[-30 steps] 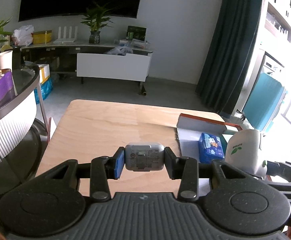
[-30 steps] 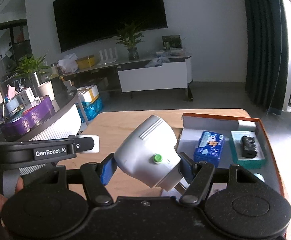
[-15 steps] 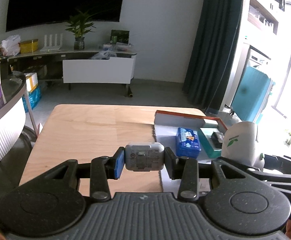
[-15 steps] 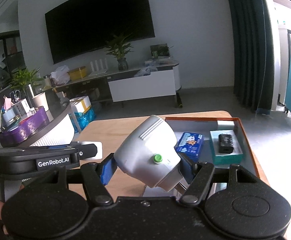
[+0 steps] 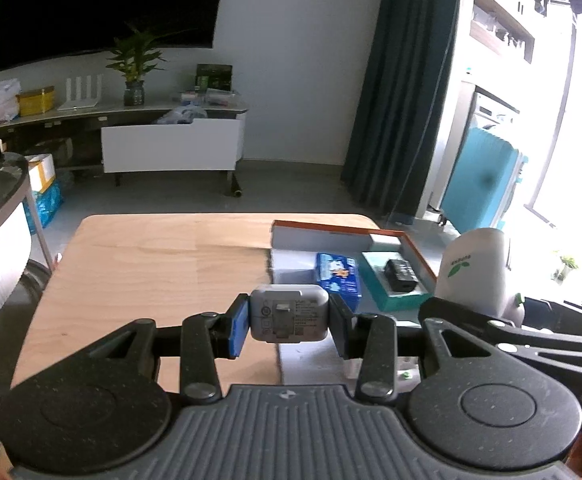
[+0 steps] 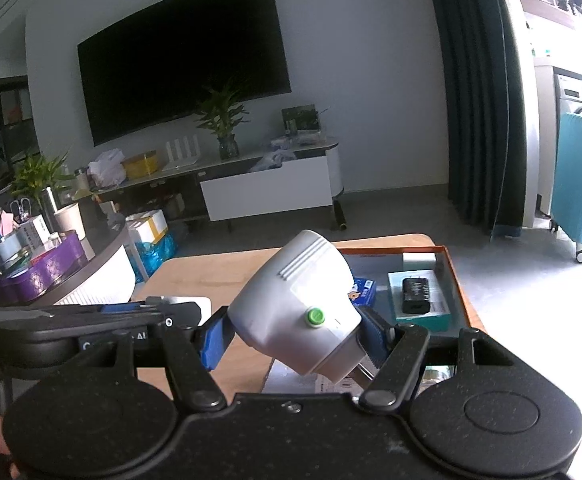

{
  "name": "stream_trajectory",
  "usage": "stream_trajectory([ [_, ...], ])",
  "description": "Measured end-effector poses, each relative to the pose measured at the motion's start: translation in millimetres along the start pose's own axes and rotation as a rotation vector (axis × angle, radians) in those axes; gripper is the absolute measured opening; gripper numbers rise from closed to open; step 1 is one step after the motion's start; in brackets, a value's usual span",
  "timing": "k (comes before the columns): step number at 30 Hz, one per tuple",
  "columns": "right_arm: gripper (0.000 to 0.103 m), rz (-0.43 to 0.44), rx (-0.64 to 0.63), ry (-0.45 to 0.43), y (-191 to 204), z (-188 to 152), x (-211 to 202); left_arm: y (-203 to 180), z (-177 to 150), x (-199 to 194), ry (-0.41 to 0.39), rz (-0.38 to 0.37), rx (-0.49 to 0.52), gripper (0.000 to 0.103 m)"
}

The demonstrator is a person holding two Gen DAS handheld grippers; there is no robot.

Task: Organize rigid objects
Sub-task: 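Carry the white charger cube and plug-in freshener over the tray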

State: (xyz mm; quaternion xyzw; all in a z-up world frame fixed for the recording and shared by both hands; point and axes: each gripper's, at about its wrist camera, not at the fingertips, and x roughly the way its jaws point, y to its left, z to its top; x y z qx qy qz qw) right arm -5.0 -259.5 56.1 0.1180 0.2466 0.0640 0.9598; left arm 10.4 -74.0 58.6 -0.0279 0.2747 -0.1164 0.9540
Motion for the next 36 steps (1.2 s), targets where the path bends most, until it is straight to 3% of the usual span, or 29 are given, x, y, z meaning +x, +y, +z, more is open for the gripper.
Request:
stream_trajectory([
  [19, 0.080, -0.058, 0.043, -0.018, -24, -5, -11, -21, -1, 11, 0.009, -0.049, 0.035, 0.042],
  [36, 0.080, -0.100, 0.079, 0.007, -45, -3, 6, -31, 4, 36, 0.052, -0.081, 0.046, 0.042],
])
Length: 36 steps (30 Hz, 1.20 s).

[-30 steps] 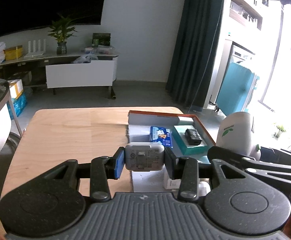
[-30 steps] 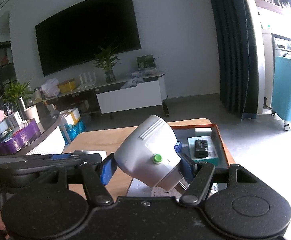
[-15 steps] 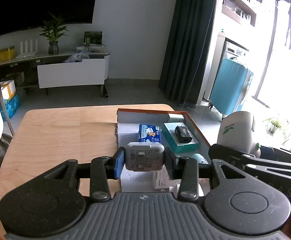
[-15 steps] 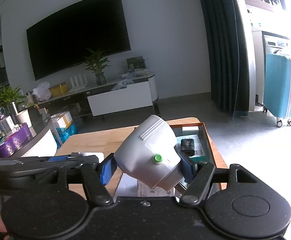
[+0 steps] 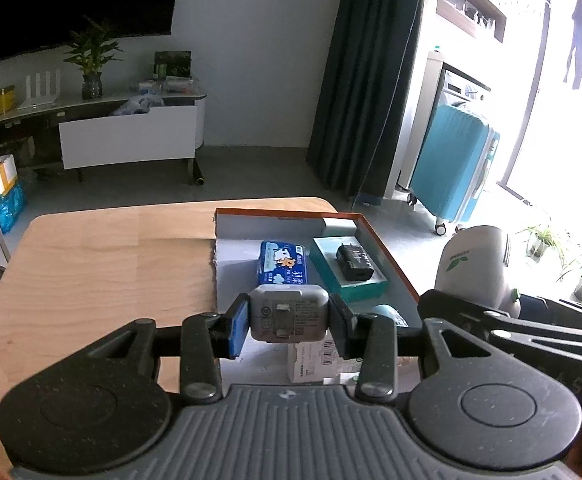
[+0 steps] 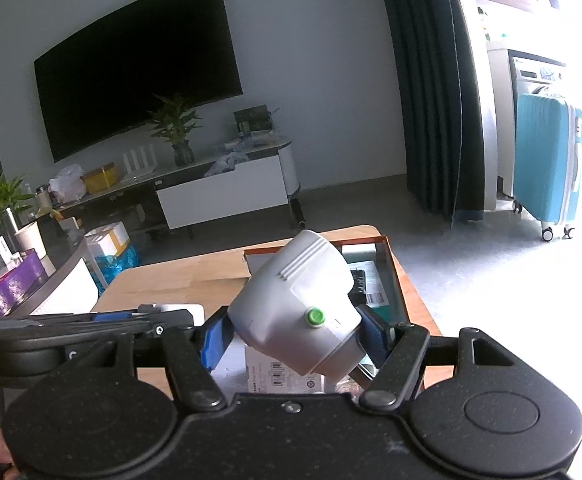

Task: Organize rigid objects
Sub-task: 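Carry the white charger cube and plug-in freshener over the tray, then lower the white charger cube into the tray and open the left tool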

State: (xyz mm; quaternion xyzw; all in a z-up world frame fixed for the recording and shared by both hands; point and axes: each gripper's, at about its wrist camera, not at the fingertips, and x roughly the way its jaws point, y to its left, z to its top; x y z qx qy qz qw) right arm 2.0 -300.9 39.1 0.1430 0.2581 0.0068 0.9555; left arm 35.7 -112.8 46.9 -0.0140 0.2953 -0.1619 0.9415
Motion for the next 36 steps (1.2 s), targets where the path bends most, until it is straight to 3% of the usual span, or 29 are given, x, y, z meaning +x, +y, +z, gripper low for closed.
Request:
stream_trajectory([
  [36, 0.080, -0.031, 0.008, 0.035, -10, 7, 32, 1, 22, 33, 0.051, -0.028, 0.001, 0.042],
])
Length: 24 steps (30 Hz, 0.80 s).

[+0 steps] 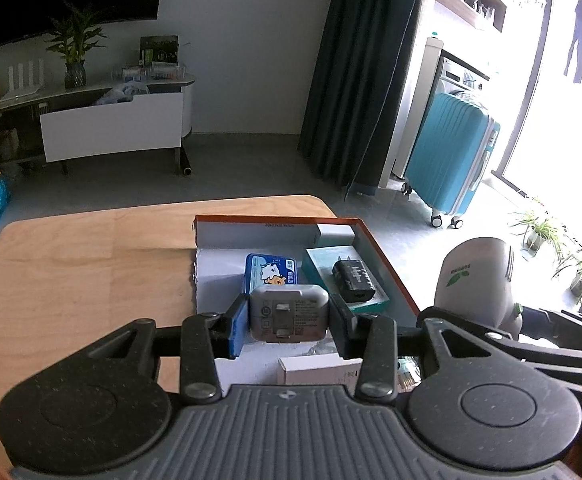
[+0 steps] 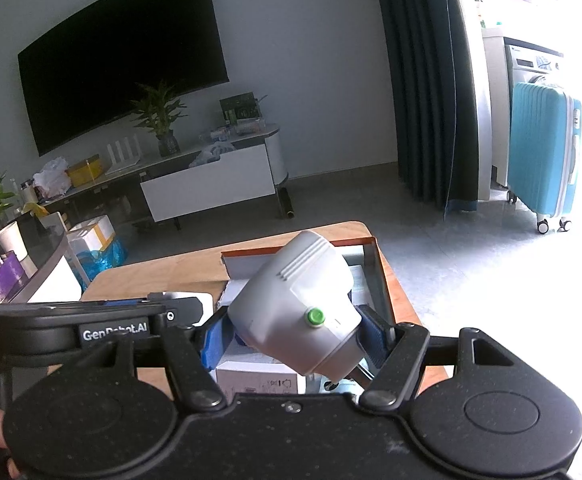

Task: Organize rigid objects
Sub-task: 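Lower the white charger cube into the tray and open the left tool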

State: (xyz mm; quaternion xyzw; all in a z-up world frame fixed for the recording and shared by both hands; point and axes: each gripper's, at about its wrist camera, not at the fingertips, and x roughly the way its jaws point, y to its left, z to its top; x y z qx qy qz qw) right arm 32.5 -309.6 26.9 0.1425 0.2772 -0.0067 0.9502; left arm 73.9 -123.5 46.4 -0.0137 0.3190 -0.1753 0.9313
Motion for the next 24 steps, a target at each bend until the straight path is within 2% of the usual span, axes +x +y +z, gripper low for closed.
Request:
stream_trajectory([
  [24, 0.080, -0.007, 0.014, -0.011, -5, 4, 8, 2, 8, 11, 0.011, 0.005, -0.002, 0.042],
])
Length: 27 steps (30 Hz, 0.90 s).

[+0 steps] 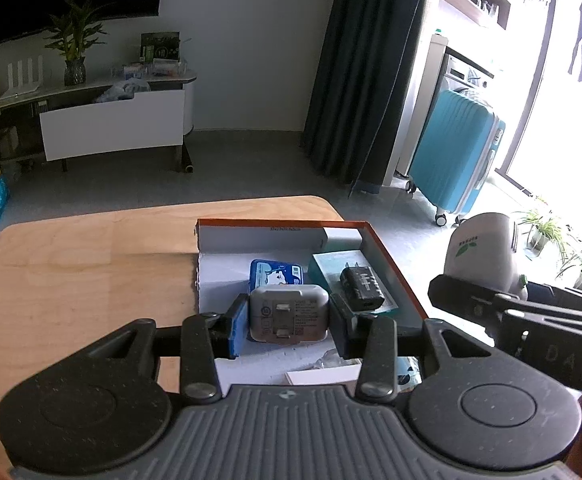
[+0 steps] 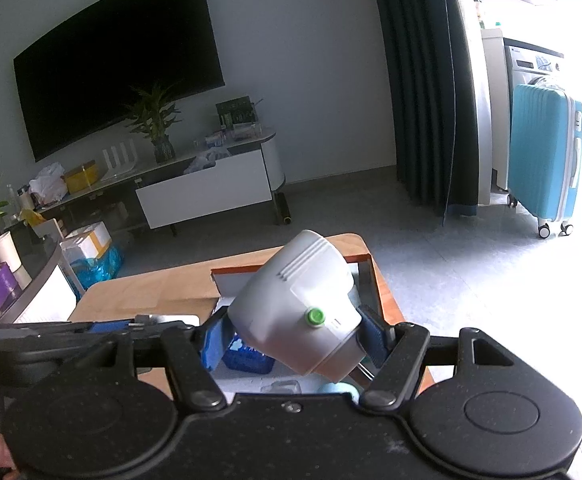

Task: Organize rigid objects
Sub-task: 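Lower the white charger cube into the tray and open the left tool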

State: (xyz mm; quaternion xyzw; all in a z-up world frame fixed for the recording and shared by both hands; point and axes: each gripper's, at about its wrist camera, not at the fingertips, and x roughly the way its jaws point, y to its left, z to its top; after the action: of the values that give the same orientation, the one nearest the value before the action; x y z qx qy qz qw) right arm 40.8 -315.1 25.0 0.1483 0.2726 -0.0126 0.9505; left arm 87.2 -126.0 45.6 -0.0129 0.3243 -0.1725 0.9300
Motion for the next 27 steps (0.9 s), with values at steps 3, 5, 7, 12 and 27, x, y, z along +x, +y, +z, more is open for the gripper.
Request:
stream_trajectory([
  [3, 0.080, -0.001, -0.003, 0.000, 0, 1, 0, 0, 1, 2, -0.001, 0.000, 0.000, 0.042],
  [5, 0.080, 0.000, -0.003, -0.001, 0, 2, 0, 1, 3, 3, 0.000, -0.002, 0.002, 0.042],
  [7, 0.080, 0.000, -0.003, -0.002, -1, 4, 1, 0, 4, 5, 0.000, -0.001, 0.003, 0.042],
  [12, 0.080, -0.001, -0.005, -0.008, -1, 7, 0, 1, 5, 6, 0.000, -0.003, 0.006, 0.042],
  [27, 0.080, 0.001, -0.014, -0.003, -4, 14, 2, -5, 9, 13, 0.008, -0.012, 0.017, 0.042],
])
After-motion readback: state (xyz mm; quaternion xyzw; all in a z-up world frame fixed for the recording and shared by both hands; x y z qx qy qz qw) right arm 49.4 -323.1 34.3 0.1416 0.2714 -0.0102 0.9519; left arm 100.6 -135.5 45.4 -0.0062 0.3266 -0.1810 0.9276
